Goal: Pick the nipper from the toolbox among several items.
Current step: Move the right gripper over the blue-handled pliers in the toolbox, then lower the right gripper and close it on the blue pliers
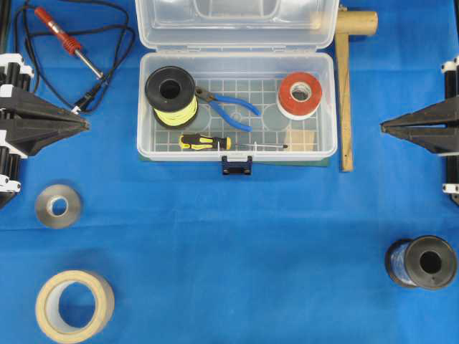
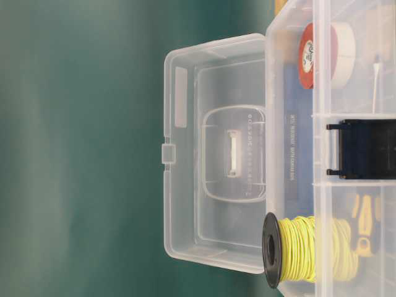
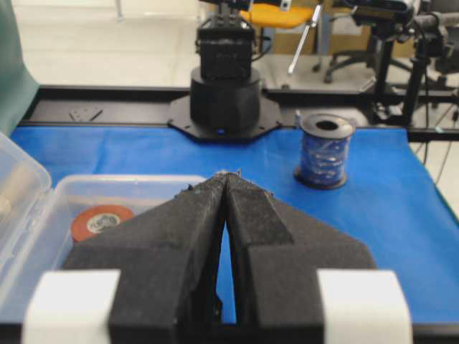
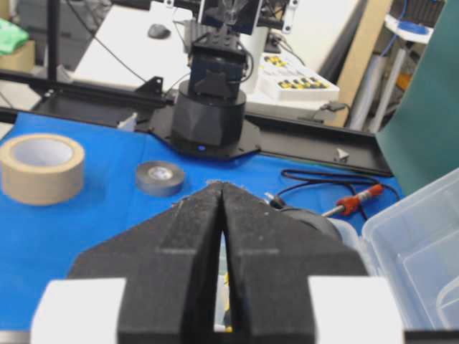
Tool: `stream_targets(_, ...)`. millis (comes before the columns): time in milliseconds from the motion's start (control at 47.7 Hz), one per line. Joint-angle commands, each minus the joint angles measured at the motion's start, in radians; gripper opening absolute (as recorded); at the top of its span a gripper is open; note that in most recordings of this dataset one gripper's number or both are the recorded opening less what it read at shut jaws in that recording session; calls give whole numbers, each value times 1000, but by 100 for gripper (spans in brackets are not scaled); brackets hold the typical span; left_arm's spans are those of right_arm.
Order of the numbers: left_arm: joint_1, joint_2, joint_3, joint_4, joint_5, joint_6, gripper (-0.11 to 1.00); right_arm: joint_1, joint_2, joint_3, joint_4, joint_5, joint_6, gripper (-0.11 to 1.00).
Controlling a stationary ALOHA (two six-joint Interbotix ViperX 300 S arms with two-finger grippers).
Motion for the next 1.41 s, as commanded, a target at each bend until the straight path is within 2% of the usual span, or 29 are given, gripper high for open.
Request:
stream_targets(0, 0, 12, -14, -32, -2, 12, 0, -15, 14, -32, 11, 8, 14, 0)
stream_targets(294, 0, 15, -12, -31, -2, 11, 0, -133, 215, -276, 18, 354, 23, 0)
stream_targets(525, 0, 17, -12, -32, -6, 9, 0, -239, 445, -449, 17, 488, 17, 0)
stream_targets(629, 0, 18, -12, -32, -6, 9, 0, -259, 568, -523, 15, 532, 11, 0)
stream_targets(755, 0, 18, -11, -32, -6, 9, 0, -275, 727, -638, 2, 638, 6, 2)
stream_targets(860, 0, 18, -11, -32, -6, 9, 0, -281, 834, -718, -9, 695, 5, 22)
stream_targets(986, 0, 20, -9, -32, -8, 9, 0, -282, 957, -795, -21, 739, 2, 62)
stream_targets(1049, 0, 20, -11, -32, -8, 9, 0, -282, 1005, -819, -23, 750, 2, 77)
stream_targets(1091, 0, 20, -9, -32, -8, 9, 0, -282, 1035, -833, -23, 755, 2, 78)
stream_targets(1238, 0, 21, -8, -32, -6, 9, 0, -290, 1129, -867, -23, 765, 2, 66)
stream_targets(1385, 0, 21, -5, -32, -5, 3, 0, -301, 1195, -885, -23, 761, 0, 67)
